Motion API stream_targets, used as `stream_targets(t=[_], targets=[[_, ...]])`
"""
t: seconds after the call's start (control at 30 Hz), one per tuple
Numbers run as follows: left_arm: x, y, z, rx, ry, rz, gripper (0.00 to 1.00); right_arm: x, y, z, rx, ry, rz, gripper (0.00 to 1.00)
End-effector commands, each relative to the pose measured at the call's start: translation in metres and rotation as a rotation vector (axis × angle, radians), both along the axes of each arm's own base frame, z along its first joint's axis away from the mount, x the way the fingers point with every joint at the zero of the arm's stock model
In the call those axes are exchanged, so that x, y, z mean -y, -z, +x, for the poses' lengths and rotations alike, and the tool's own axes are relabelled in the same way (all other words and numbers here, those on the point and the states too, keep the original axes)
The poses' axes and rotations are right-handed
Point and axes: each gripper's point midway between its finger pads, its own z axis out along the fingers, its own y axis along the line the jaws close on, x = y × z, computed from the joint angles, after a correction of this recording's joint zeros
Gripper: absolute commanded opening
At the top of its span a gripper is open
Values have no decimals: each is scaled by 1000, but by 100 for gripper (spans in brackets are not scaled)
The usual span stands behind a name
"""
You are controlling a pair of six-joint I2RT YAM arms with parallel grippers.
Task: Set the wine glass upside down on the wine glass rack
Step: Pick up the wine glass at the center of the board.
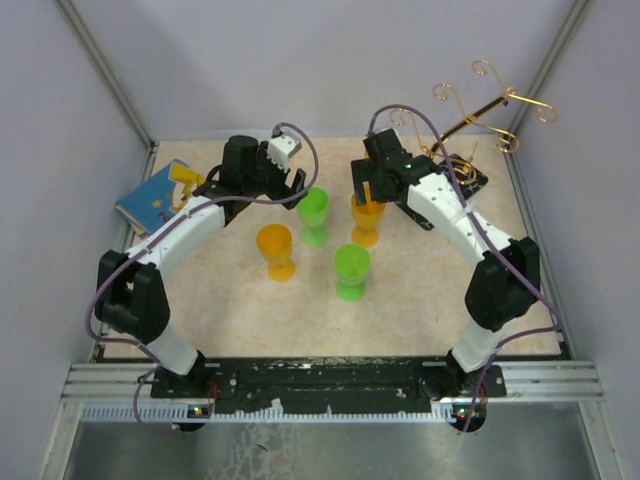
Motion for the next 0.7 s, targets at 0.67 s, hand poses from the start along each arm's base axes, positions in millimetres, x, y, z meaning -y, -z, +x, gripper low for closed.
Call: stream_targets(t=[0.67], targets=[[4,50,12,-49,-76,95,56,-7,33,7,-35,-6,-16,83]])
